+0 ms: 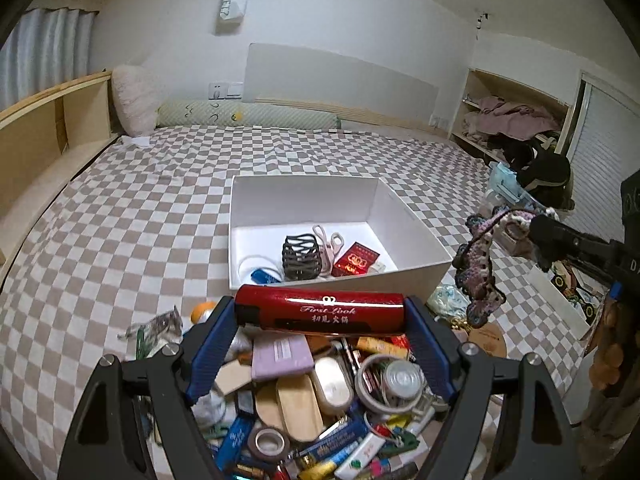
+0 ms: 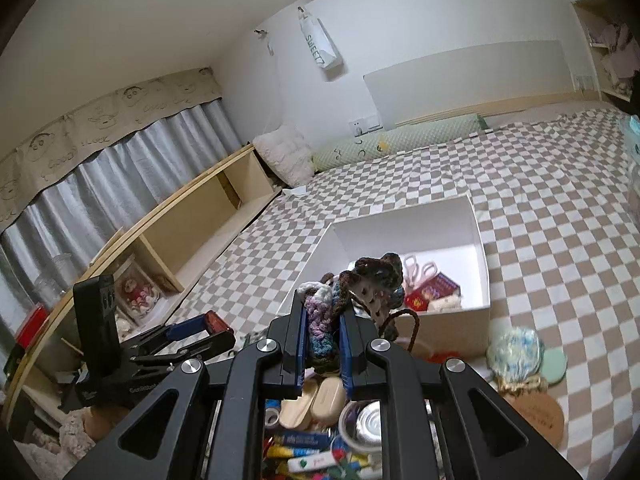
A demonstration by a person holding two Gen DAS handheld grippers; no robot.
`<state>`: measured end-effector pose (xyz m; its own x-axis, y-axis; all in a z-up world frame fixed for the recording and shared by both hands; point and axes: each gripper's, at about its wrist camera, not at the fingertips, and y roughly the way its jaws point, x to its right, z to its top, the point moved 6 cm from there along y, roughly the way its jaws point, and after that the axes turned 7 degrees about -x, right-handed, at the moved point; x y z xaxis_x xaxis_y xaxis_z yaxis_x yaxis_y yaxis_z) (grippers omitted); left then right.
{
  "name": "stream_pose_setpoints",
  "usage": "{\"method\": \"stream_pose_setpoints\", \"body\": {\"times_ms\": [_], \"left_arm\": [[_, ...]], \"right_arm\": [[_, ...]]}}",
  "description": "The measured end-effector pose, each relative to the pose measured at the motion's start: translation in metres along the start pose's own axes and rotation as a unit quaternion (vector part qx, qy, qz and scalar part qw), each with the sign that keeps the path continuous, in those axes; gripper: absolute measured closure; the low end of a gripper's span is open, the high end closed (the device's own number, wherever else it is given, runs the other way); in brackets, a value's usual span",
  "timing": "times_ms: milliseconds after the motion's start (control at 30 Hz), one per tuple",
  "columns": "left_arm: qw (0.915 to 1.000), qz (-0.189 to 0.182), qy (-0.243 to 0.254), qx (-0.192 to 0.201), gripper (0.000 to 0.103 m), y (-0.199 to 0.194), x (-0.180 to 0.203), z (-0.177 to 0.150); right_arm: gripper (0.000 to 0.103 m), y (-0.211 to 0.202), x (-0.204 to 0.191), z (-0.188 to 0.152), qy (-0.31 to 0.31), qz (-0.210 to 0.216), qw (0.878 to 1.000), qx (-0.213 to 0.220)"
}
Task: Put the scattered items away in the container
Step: 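Lift the crocheted pouch and red lighter and carry both over the white box, then open the right gripper to drop the pouch while the left gripper drops the red lighter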
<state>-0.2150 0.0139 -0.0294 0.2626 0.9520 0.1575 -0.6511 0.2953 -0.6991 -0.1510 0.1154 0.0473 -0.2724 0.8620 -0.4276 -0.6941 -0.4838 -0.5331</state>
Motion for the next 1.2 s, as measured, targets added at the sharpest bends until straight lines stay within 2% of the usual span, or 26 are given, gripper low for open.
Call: {"method": "stream_pose_setpoints", "body": {"times_ms": [367,800,933,1200], "left_arm": [[0.9998,-0.001,0.009,0.018,0.021,0.018,0.001,0.048],[0.9997,0.009,0.012,0.017,0.021,0.063,-0.007,0.093],[0.9997,0.009,0.015,0.014,0.021,0.081,-0.008,0.104],[1.0,0.001,-0.005,-0.004,0.02,0.118,-0.013,0.12]], "right_arm": [[0.089,0.019,0.011,0.042,-0.015,-0.016,1.0,0.004],[0.089,0.069,0.05,0.083,-0.021,-0.062,0.998,-0.023],[0.089,0.088,0.066,0.093,-0.012,-0.067,0.997,-0.04],[0.089,0.135,0.093,0.103,-0.008,-0.103,0.991,-0.083]]}}
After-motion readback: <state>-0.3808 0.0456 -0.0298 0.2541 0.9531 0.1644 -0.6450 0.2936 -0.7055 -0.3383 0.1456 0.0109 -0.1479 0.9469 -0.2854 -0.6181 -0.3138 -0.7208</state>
